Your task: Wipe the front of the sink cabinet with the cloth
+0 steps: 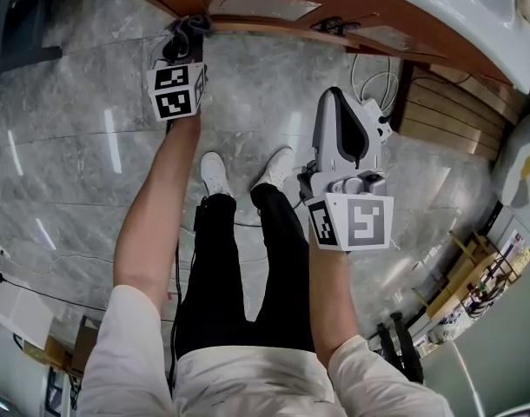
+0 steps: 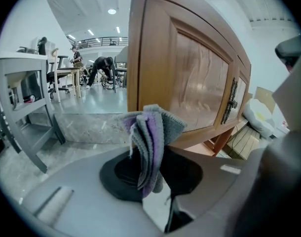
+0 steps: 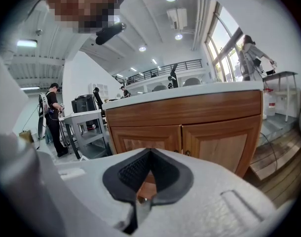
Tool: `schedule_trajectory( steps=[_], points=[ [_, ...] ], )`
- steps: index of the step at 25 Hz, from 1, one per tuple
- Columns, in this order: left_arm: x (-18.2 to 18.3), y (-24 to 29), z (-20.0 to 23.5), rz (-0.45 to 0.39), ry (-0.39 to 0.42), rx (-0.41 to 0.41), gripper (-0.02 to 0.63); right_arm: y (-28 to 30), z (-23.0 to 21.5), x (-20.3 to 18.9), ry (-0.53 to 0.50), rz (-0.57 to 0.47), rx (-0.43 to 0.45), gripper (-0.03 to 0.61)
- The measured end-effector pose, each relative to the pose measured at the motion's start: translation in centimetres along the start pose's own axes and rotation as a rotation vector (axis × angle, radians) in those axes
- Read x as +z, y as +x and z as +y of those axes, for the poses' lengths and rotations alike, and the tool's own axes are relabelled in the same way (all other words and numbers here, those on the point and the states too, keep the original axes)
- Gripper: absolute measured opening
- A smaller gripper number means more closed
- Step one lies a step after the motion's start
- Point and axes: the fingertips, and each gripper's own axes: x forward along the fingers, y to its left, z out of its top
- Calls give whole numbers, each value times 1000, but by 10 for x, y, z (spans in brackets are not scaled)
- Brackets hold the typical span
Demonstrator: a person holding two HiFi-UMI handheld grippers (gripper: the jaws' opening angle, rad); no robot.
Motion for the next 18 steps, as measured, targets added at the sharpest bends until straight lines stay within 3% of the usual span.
schedule_trajectory(
  steps=[7,18],
  points=[
    [11,-27,22,-14,-82,70,86,-19,-5,12,6,-9,-12,-3],
    [51,-86,-13,-30,-59,31,86,-49,5,35,31,12,-6,-3]
  ],
)
